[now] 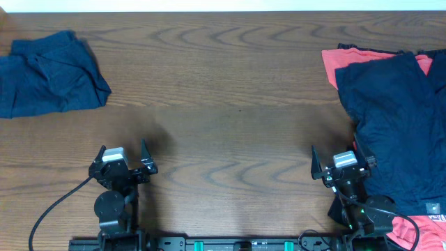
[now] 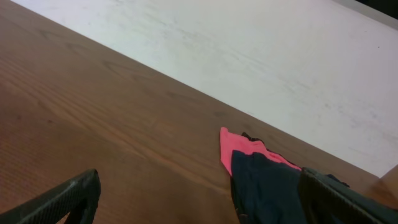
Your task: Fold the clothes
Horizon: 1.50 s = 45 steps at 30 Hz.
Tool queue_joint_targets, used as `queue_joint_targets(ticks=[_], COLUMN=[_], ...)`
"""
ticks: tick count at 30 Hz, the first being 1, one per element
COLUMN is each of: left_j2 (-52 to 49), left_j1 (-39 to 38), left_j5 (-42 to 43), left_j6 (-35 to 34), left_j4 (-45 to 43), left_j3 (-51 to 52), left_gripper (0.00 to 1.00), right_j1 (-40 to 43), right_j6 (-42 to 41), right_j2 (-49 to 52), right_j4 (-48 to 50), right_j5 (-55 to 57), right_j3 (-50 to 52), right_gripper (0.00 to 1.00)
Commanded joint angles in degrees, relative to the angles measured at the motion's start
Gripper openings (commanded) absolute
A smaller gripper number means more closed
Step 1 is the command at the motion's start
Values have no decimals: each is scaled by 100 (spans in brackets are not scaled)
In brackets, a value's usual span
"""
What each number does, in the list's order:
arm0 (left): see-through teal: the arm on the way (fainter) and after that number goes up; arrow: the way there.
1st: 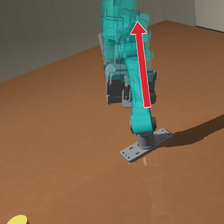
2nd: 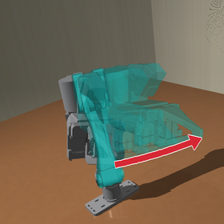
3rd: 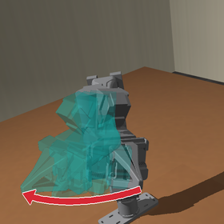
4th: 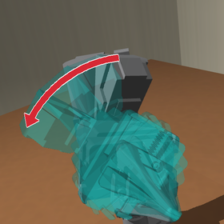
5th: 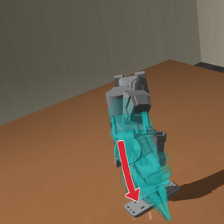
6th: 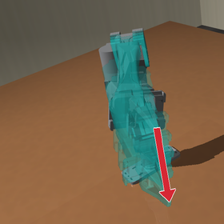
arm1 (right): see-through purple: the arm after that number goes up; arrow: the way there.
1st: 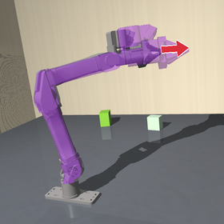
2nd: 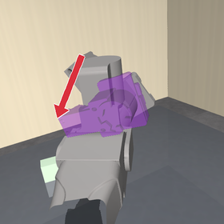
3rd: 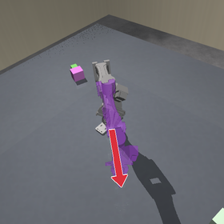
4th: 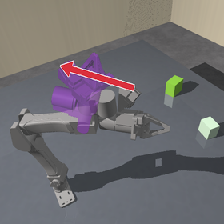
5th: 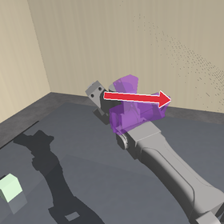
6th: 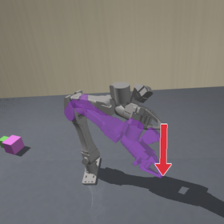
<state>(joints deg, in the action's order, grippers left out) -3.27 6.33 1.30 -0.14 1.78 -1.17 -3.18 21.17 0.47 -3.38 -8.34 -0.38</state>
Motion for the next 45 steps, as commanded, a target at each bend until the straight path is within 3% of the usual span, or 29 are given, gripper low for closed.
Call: queue_joint_targets(ticks=[1, 23, 26, 34, 45], left_j2=[2, 2, 2, 2, 2], left_j1=[28, 28, 28, 28, 28], left_j5=[-157, -153, -151, -153, -109], left_j6=[50, 48, -2, -13, -26], left_j4=[243, 243, 243, 243, 243], left_j3=[92, 92, 92, 92, 92], left_gripper=[98, 98, 98, 98, 98], right_j1=[17, 17, 17, 17, 17], right_j6=[31, -28, -664, -3501, -3593], right_j2=[-4, -4, -2, -2, 92], right_j4=[-20, -13, -15, -17, -22], right_j5=[-48, -85, -66, -68, -103], right_j3=[7, 7, 7, 7, 7], right_gripper=[99, 99, 99, 99, 99])
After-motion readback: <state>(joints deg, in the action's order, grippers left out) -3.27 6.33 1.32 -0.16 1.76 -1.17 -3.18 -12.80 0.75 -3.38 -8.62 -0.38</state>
